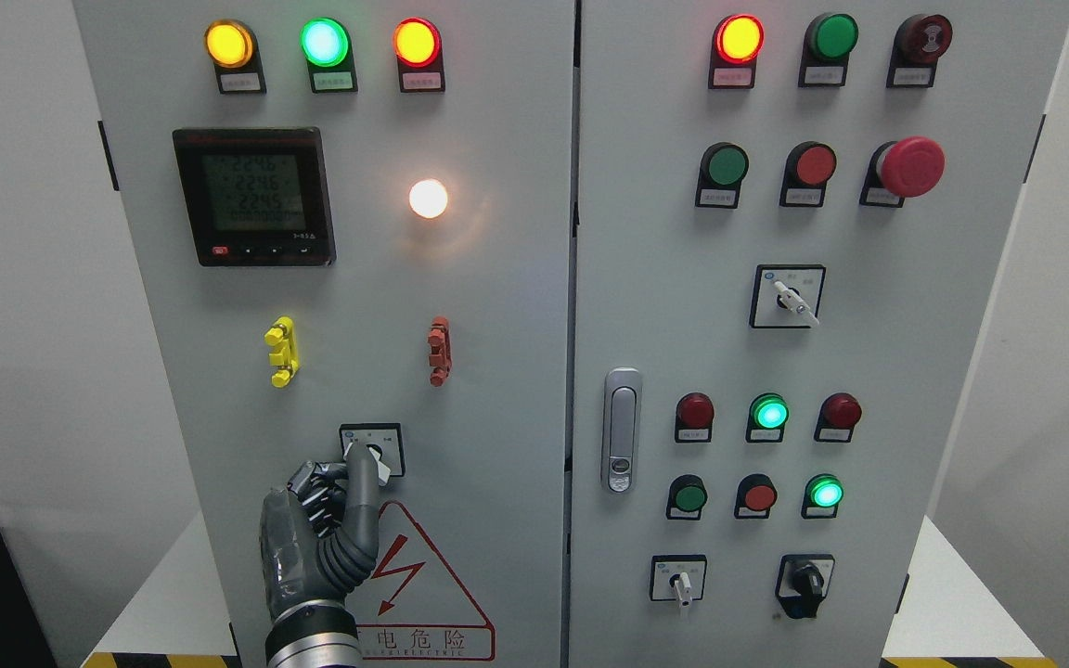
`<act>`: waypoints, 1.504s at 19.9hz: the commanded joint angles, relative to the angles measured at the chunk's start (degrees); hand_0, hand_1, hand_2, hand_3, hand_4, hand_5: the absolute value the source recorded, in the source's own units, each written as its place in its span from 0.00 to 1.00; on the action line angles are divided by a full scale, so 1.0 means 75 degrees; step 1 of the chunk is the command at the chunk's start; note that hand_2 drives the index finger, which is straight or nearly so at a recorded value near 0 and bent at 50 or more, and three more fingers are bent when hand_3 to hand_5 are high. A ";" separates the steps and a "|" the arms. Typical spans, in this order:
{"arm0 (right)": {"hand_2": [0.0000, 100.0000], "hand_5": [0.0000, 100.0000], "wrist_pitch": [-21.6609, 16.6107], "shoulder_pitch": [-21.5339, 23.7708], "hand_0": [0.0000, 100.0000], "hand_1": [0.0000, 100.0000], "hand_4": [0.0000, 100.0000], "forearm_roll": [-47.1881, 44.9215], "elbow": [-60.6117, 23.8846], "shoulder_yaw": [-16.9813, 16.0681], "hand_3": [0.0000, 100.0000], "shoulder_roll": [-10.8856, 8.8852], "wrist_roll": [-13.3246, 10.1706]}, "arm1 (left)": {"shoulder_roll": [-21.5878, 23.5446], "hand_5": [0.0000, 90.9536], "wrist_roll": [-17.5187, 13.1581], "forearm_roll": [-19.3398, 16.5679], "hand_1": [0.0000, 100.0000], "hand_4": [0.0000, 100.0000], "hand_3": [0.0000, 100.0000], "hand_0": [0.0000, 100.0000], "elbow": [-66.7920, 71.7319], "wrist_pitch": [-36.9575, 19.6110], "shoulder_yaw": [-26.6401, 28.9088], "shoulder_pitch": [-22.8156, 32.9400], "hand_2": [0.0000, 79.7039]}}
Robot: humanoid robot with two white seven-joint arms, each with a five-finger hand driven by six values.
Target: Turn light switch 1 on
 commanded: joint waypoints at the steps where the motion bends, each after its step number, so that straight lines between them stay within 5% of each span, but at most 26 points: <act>1: 0.00 0.00 0.0001 0.0000 0.00 0.00 0.00 0.0000 0.0000 0.0001 0.00 0.0003 0.0006 | 0.0001 0.93 -0.0013 0.0005 0.40 0.97 1.00 0.45 0.0001 -0.0001 -0.0009 0.0000 0.76; 30: 0.00 0.00 0.0001 0.0000 0.00 0.00 0.00 0.0000 0.0000 -0.0011 0.00 -0.0009 0.0006 | 0.0036 0.93 -0.0024 0.0005 0.38 0.97 1.00 0.27 -0.0069 -0.0107 -0.0149 0.0292 0.79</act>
